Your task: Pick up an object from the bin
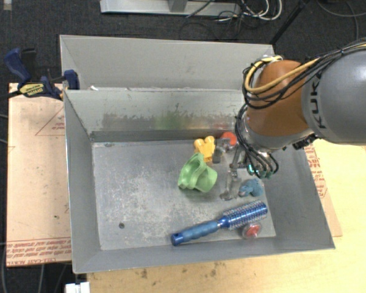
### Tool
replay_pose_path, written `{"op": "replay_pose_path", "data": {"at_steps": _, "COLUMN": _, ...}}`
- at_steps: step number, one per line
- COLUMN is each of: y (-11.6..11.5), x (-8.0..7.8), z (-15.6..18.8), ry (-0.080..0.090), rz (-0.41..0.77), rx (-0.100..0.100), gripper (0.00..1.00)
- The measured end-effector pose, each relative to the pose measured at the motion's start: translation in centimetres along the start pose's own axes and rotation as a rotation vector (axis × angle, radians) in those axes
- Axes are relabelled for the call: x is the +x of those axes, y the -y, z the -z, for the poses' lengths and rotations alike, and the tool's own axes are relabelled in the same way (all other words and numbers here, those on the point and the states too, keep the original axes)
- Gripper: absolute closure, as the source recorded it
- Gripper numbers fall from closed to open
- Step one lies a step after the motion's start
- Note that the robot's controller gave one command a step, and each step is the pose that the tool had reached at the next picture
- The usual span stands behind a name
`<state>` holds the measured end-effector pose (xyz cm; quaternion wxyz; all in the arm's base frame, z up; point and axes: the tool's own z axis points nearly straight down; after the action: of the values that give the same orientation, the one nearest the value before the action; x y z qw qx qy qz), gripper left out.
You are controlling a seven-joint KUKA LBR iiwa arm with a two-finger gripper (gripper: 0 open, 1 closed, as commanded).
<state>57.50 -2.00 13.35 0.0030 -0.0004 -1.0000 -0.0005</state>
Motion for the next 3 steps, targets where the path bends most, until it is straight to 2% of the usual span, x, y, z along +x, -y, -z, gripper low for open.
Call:
{"op": "replay_pose_path", "data": {"at_steps": 1, "y": -3.7, "x": -5.0, "z": -6.4, "ry": 0.015, "rz": -0.039, "rx": -0.003, "gripper": 0.00}}
{"op": "replay_pose_path", "data": {"at_steps": 2, "y": -3.4, "x": -4.8, "z": -6.3, "ry": 0.010, "rz": -0.041, "rx": 0.000, "gripper": 1.00}}
{"op": "replay_pose_path", "data": {"at_steps": 3, "y": -4.8, "x": -2.5, "z": 6.3, "ry": 0.017, "rz": -0.015, "rx": 0.000, "gripper": 1.00}}
